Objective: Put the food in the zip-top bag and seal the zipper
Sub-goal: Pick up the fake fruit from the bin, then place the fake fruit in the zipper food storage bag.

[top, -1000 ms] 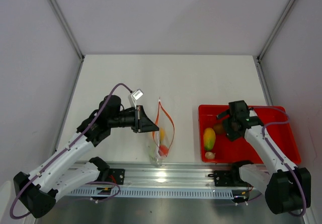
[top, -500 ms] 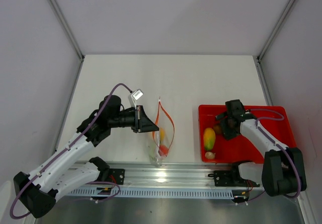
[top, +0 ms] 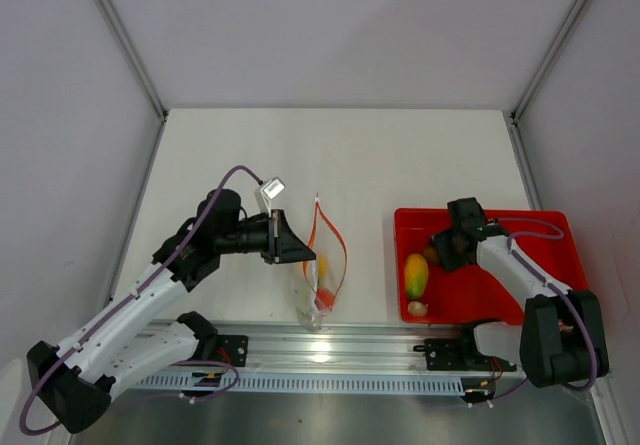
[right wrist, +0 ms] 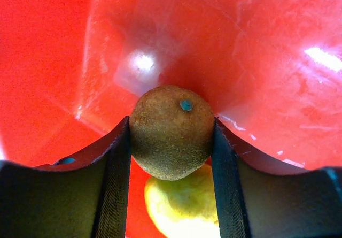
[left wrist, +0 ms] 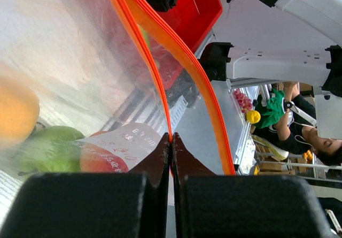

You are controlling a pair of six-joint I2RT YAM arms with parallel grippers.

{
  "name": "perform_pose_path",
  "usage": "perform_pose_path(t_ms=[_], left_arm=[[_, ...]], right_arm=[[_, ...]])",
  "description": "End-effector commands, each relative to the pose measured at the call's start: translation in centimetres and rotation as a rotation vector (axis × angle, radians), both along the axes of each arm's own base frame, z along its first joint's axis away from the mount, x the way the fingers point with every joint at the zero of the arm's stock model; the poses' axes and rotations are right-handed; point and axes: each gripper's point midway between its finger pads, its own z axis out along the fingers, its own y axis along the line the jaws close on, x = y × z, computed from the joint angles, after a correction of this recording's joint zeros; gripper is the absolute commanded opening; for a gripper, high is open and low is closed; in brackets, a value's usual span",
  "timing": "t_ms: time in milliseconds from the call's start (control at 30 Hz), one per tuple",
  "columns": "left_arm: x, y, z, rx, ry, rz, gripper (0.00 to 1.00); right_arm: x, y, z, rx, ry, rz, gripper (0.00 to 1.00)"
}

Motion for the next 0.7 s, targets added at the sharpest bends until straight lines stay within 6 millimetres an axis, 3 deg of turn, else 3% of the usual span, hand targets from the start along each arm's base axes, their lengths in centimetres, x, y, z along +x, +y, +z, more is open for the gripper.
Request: perform_pose_path(t_ms=[0, 100, 300, 333, 400, 433, 500, 533, 667], left_arm=[[-0.2, 0.0, 0.5, -0.013, -0.018, -0.003, 0.01], [-0.1, 0.0, 0.5, -0.014, -0.017, -0.002, 0.01], [-0.1, -0.2, 0.5, -0.018, -0.014, -0.008, 0.01], [0.0, -0.2, 0.5, -0.017, -0.013, -0.009, 0.01], [0.0, -0.3, 0.4, -0.018, -0.011, -0.011, 0.01], [0.0, -0.3, 0.5, -0.02, -0.012, -0.014, 0.01], [0.1, -0.4, 0.5, -0.02, -0.012, -0.014, 0.01], [0.0, -0.4, 0.6, -0.022, -0.014, -0.015, 0.0], [0.1, -0.4, 0.5, -0.021, -0.013, -0.014, 0.01]], right_arm=[[0.4, -0.7, 2.2, -0.023, -0.069, -0.02, 0.01], [0.3, -1.0, 4.0, -0.034, -0.115, -0.008, 0.0], [1.7, -0.8, 12.3, -0.091, -0.369, 0.153, 0.0], [2.1, -0.1, 14.7, -0.08, -0.444, 0.204, 0.0], [2.3, 0.9, 17.0, -0.107, -0.535, 0.352, 0.0], [2.5, 3.7, 19.5, -0.029, -0.655, 0.502, 0.0], [1.9, 6.1, 22.5, -0.011, -0.806, 0.696, 0.0], [1.2, 8.3, 24.7, 0.067, -0.911, 0.818, 0.0], [-1.4, 12.1, 28.7, 0.153, -1.123, 1.1, 0.0]])
